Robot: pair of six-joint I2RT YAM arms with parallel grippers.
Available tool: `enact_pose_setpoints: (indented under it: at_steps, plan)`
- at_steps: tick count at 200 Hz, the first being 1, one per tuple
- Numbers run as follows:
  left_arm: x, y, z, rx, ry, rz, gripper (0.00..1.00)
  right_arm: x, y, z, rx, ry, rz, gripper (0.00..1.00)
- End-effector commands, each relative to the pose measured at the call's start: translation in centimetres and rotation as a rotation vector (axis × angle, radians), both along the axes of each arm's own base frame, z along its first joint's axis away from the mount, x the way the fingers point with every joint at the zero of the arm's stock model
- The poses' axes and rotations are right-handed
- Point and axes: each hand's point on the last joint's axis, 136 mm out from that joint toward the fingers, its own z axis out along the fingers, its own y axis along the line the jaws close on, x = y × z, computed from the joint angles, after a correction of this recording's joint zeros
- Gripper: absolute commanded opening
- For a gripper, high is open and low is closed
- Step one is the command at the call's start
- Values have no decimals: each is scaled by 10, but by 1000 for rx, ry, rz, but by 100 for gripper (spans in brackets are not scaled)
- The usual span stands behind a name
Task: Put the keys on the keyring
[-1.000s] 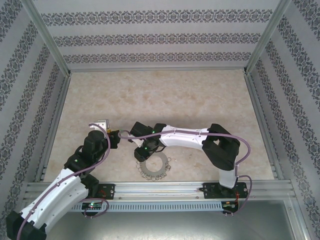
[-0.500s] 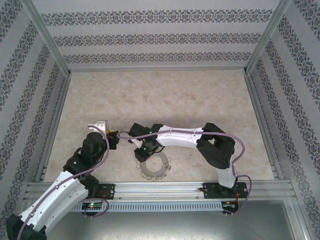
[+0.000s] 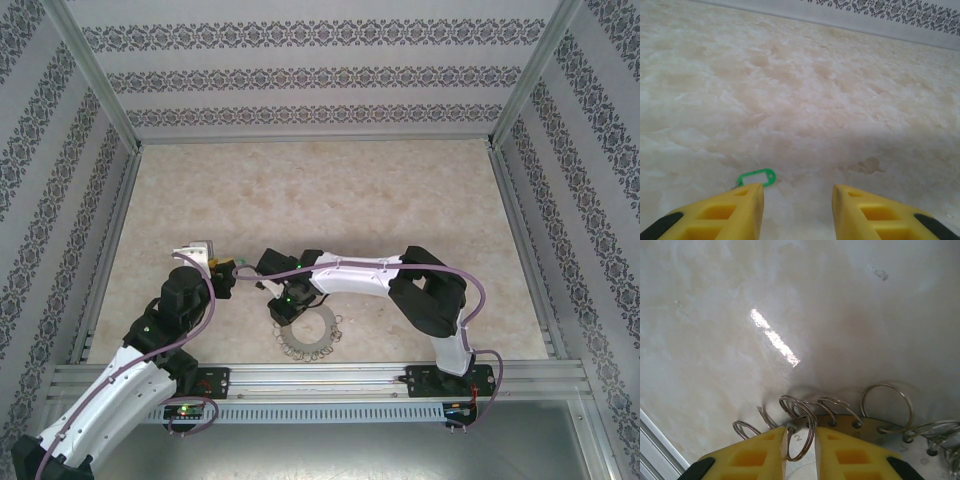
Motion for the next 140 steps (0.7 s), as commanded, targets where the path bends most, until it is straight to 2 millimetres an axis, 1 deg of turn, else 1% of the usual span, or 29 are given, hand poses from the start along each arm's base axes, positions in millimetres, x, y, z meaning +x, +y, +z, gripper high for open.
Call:
enact_pose_setpoints:
  at_steps: [1,25,49,96,104,121,140]
  plan:
    - [1,8,1,29,-16,25,41,-5,5,-3,-1,19,2,23]
    - [1,9,2,36,-19,27,41,-5,4,-4,-7,14,1,22]
    - [1,9,5,32,-23,24,41,-3,1,-2,-13,-3,2,14]
    - [1,8,11,30,-34,19,42,1,-4,-1,-9,-12,3,3]
    - [1,9,11,31,-34,19,41,1,-4,2,-1,-18,8,0]
    - [1,6,13,28,-38,4,40,3,-6,9,22,-44,29,0]
    - [1,-2,19,15,-51,-43,38,7,-7,32,93,-132,81,0]
